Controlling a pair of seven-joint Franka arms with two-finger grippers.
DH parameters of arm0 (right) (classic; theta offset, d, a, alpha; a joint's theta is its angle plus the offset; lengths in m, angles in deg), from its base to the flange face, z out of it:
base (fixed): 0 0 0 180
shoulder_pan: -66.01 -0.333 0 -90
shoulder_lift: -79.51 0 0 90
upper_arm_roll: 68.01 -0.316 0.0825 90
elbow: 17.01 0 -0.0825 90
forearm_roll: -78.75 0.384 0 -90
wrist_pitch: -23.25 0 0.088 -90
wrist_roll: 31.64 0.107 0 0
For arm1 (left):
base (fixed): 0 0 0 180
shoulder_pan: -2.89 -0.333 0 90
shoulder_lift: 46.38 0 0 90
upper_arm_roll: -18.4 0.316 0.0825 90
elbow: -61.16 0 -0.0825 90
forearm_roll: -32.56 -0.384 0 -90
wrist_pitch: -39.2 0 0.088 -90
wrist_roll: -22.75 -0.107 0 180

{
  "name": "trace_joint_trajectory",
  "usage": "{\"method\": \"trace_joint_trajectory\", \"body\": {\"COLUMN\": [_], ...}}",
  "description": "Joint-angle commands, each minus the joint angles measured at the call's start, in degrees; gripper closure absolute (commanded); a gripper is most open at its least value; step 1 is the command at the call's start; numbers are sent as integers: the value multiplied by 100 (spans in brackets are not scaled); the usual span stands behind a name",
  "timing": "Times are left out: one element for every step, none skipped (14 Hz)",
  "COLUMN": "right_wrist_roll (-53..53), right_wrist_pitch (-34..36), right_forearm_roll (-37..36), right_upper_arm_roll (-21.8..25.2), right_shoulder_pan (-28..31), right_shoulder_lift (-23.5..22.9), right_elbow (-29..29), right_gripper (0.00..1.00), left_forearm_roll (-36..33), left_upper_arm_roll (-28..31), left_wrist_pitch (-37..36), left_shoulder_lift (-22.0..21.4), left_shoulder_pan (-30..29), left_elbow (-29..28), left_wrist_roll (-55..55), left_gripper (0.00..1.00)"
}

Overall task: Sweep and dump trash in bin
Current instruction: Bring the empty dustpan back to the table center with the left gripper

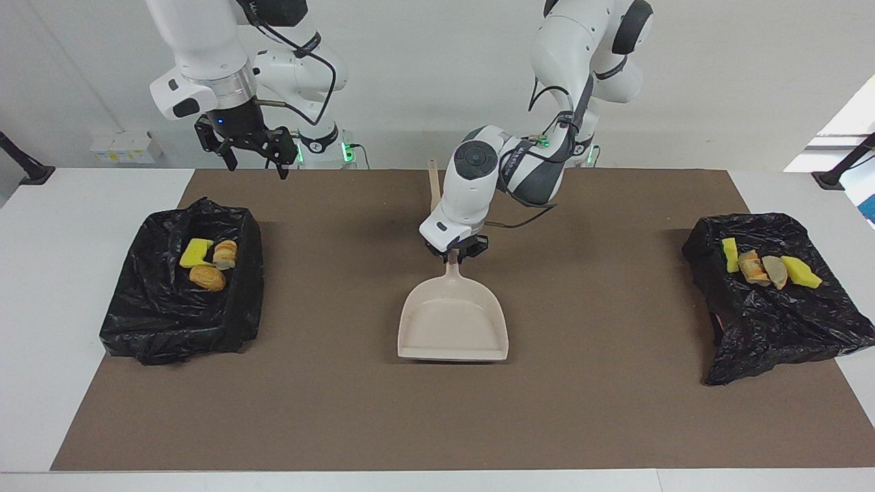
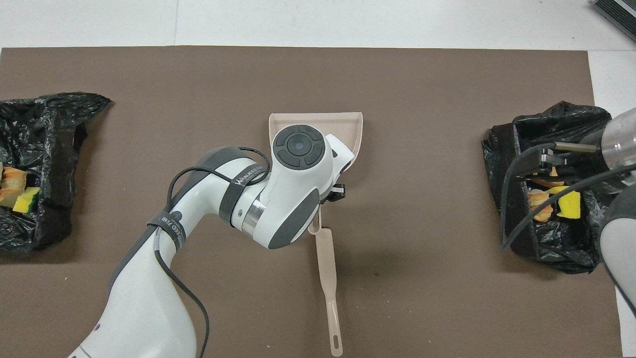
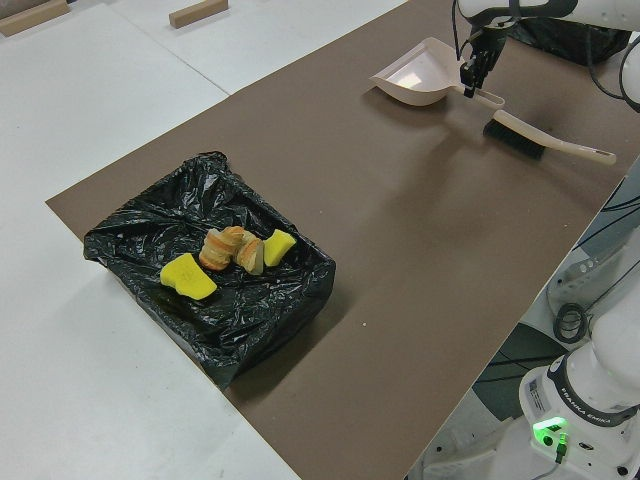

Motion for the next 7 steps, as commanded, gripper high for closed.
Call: {"method": "trace_joint_trajectory", "body": {"right_wrist_roll": [-196, -205, -196, -196, -179, -170, -170], "right_wrist_pitch": [-125, -125, -133, -142, -142, -134, -142], "right_forearm_roll": [151, 151, 151, 151, 151, 151, 151], "right_upper_arm_roll": [-31, -31, -31, -31, -31, -31, -31], "right_shoulder_pan": [119, 119, 119, 119, 119, 119, 119], "right_shoulder_lift": [109, 109, 109, 109, 109, 109, 117], "right_elbow": [138, 138, 138, 138, 138, 138, 138], "right_gripper": [0, 0, 0, 0, 0, 0, 0], "left_forearm_roll": [39, 39, 13, -5, -14, 73, 74], "left_upper_arm_roll": [85, 85, 85, 85, 85, 103, 120], "left_wrist_pitch": [224, 225, 216, 225, 234, 234, 225], "left_shoulder_lift": [233, 243, 243, 243, 234, 199, 138], "left_shoulder_pan": [179, 171, 153, 153, 135, 109, 83], "left_elbow": [157, 157, 157, 157, 157, 157, 157], "left_wrist_roll": [268, 269, 260, 252, 234, 295, 304], "left_gripper": [100, 100, 100, 100, 100, 23, 0]}}
